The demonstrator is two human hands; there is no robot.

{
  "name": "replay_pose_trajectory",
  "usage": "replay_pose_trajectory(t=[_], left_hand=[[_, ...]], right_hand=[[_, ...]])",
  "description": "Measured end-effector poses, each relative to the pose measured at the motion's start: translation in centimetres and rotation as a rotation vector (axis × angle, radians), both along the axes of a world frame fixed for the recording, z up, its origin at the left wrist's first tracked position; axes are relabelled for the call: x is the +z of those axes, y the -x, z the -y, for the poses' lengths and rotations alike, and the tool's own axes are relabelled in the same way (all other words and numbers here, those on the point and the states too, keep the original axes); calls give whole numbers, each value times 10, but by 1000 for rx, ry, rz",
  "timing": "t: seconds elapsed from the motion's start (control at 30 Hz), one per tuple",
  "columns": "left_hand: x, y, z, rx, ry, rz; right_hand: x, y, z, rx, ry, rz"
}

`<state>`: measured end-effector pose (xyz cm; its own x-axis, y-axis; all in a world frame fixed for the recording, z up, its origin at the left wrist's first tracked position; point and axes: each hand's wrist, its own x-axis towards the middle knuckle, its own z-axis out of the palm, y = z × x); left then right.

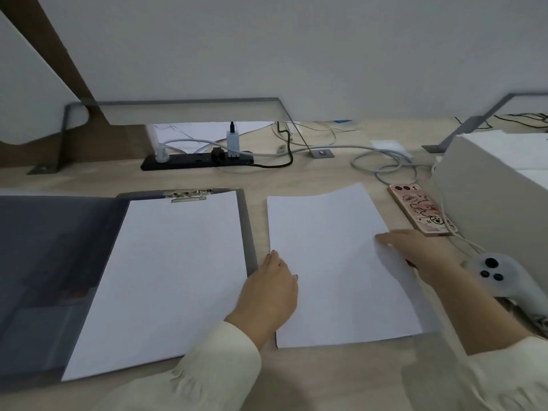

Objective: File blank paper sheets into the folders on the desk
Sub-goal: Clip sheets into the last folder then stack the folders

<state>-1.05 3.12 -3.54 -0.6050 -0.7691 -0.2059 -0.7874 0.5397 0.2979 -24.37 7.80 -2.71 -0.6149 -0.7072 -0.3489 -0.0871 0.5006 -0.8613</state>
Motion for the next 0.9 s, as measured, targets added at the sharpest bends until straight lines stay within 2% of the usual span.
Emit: replay_pose_trajectory(t=[0.13,0.3,0.37,0.4,0.5,0.6,0.77,0.9], left_hand=[[-1,-2,5,105,-99,-151],[19,-5,18,396,-508,-695],[28,-9,22,440,-672,-866],[34,-12,23,435,-690,-932],[54,-30,24,466,-593,-1111],[72,-59,26,452,-455,-1203],[85,-127,38,502,-290,-1157],[81,-187,45,611,-269,-1125]], right_hand=[[2,-15,-16,73,173,162],[27,-27,-29,28,435,357],[39,-31,-30,47,472,362],[46,-34,-29,49,481,363],[62,-52,-19,90,522,368],[72,-79,-2,149,567,304],[82,-134,31,325,578,346],[73,-183,56,445,447,459]])
